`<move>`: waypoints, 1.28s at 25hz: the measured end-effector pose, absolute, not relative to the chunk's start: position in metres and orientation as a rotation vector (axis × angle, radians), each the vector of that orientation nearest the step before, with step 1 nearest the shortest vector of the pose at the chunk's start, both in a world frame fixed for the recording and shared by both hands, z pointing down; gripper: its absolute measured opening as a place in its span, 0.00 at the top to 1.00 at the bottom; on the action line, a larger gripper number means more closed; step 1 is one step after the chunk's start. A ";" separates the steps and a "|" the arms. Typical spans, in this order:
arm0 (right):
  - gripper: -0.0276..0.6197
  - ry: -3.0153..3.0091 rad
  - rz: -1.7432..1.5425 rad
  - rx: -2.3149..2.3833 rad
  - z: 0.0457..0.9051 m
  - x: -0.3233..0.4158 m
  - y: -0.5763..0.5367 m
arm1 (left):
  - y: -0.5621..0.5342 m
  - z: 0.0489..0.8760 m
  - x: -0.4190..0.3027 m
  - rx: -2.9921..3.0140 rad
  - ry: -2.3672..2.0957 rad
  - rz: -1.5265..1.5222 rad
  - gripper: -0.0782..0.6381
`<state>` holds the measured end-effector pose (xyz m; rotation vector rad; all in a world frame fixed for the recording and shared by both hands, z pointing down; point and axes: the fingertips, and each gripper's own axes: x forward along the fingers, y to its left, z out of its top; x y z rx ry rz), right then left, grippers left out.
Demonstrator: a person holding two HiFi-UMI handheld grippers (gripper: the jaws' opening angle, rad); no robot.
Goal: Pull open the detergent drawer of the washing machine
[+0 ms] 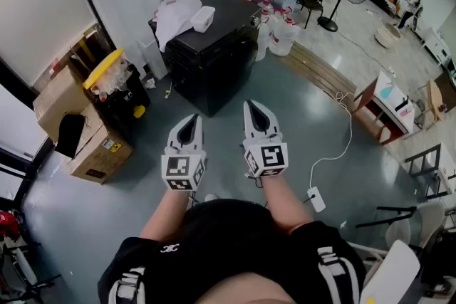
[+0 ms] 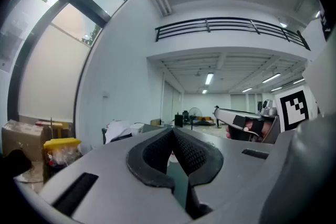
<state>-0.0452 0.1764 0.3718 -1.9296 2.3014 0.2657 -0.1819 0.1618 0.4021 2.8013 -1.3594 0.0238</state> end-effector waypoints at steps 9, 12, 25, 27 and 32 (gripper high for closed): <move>0.95 2.280 0.238 -1.935 0.370 -0.047 0.182 | 0.166 0.402 -0.185 2.799 -1.348 0.036 0.90; 0.95 2.284 0.233 -1.931 0.371 -0.053 0.179 | 0.162 0.402 -0.189 2.798 -1.348 0.035 0.90; 0.95 2.298 0.218 -1.941 0.382 -0.085 0.146 | 0.126 0.410 -0.219 2.799 -1.321 0.023 0.90; 0.95 2.290 0.216 -1.950 0.385 -0.091 0.139 | 0.118 0.413 -0.224 2.807 -1.313 0.020 0.90; 0.95 2.289 0.200 -1.960 0.389 -0.104 0.131 | 0.104 0.419 -0.236 2.794 -1.287 0.035 0.90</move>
